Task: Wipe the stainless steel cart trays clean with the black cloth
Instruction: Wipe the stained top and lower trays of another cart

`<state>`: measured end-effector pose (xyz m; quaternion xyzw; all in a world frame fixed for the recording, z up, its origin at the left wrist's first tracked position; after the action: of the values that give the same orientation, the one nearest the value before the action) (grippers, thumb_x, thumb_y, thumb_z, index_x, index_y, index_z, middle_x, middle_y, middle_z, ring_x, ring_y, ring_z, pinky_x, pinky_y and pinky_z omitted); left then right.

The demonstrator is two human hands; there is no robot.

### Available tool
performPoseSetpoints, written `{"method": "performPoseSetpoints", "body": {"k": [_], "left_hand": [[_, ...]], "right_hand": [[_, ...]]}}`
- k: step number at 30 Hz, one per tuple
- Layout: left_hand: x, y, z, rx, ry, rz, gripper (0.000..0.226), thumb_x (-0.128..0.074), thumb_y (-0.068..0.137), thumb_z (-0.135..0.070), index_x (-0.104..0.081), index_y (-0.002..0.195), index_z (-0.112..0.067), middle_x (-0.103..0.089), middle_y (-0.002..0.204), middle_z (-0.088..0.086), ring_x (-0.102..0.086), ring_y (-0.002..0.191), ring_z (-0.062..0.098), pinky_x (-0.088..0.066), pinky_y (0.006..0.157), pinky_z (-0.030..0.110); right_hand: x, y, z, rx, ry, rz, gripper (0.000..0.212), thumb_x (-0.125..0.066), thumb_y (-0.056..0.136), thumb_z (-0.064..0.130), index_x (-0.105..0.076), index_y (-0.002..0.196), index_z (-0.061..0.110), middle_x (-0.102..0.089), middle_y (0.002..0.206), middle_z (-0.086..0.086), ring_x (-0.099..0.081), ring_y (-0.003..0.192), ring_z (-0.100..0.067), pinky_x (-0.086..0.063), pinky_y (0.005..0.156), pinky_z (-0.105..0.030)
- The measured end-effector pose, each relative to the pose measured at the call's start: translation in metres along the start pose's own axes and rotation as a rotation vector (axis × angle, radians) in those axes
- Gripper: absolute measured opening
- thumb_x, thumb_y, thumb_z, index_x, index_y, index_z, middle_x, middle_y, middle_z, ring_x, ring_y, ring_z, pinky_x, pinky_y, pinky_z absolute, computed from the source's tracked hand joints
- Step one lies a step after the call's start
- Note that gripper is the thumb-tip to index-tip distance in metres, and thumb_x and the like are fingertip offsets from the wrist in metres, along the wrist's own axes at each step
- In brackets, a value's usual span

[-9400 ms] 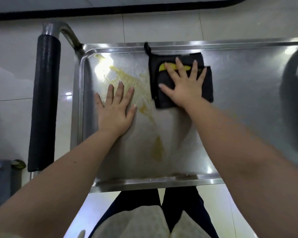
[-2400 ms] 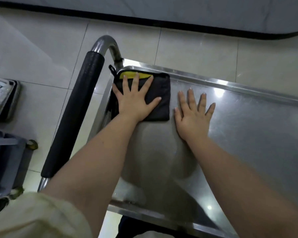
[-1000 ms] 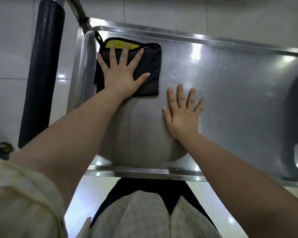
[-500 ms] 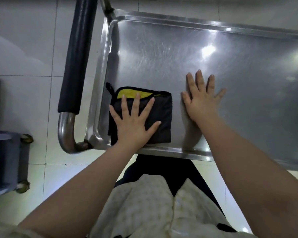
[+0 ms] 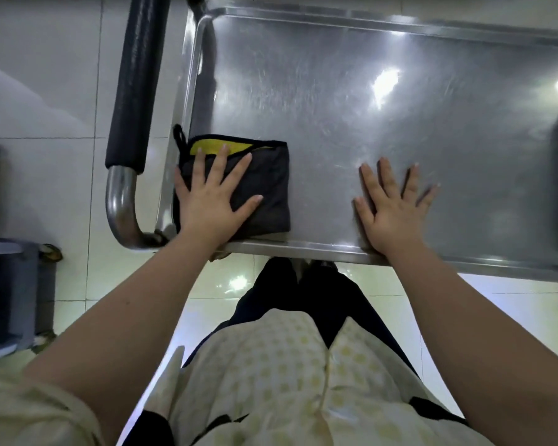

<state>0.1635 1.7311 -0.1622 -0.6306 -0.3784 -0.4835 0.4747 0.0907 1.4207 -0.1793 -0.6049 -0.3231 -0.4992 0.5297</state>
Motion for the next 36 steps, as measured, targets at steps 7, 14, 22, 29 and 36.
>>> {"method": "performPoseSetpoints", "body": {"k": [7,14,22,29,36], "left_hand": [[0.002,-0.005,0.004,0.02,0.082,0.002,0.078,-0.011,0.084,-0.085,0.002,0.152,-0.05,0.0,0.166,-0.003,0.005,0.151,0.031,0.005,0.116,0.063],[0.0,0.0,-0.003,0.018,0.112,0.016,0.08,-0.005,0.079,-0.086,0.005,0.151,-0.052,0.0,0.166,-0.004,0.001,0.15,0.036,0.001,0.113,0.07],[-0.022,-0.001,-0.177,-0.178,0.078,0.002,0.082,-0.014,0.079,-0.088,0.0,0.152,-0.051,-0.002,0.166,-0.003,0.002,0.149,0.041,-0.003,0.11,0.073],[-0.019,0.0,-0.212,-0.127,0.029,-0.029,0.08,-0.021,0.08,-0.087,-0.007,0.151,-0.054,-0.004,0.165,-0.009,0.003,0.151,0.03,-0.001,0.114,0.068],[-0.01,-0.006,-0.089,0.178,0.024,0.024,0.081,-0.014,0.076,-0.089,0.0,0.149,-0.056,-0.001,0.166,-0.008,0.006,0.151,0.032,0.002,0.115,0.066]], "right_hand": [[0.0,0.003,-0.005,0.076,-0.02,0.038,0.061,-0.013,0.095,0.066,0.006,0.151,0.05,0.012,0.162,0.017,0.017,0.148,-0.037,0.013,0.109,-0.067],[0.011,0.012,-0.129,0.062,-0.031,0.058,0.07,-0.011,0.087,0.073,0.001,0.152,0.049,0.004,0.164,0.012,0.004,0.148,-0.045,-0.006,0.113,-0.07],[0.01,0.013,-0.134,0.046,-0.055,-0.002,0.07,-0.005,0.087,0.074,0.006,0.151,0.049,0.01,0.164,0.01,0.011,0.145,-0.051,0.002,0.109,-0.074],[0.013,0.015,-0.134,0.082,-0.025,-0.006,0.068,-0.013,0.091,0.074,0.005,0.151,0.05,0.013,0.163,0.014,0.016,0.146,-0.046,0.007,0.109,-0.073],[0.012,0.014,-0.134,0.098,-0.019,-0.017,0.068,-0.009,0.09,0.076,0.009,0.151,0.051,0.014,0.163,0.014,0.018,0.145,-0.047,0.012,0.108,-0.073]]}}
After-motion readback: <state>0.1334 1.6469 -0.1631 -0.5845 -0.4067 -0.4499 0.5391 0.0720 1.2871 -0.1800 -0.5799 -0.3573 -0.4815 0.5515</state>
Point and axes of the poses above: each hand's wrist, its own y-axis towards the middle knuckle, its own x-axis out of the back of the hand, z = x × y, the point moved 8 cm from there along y, towards the middle knuckle
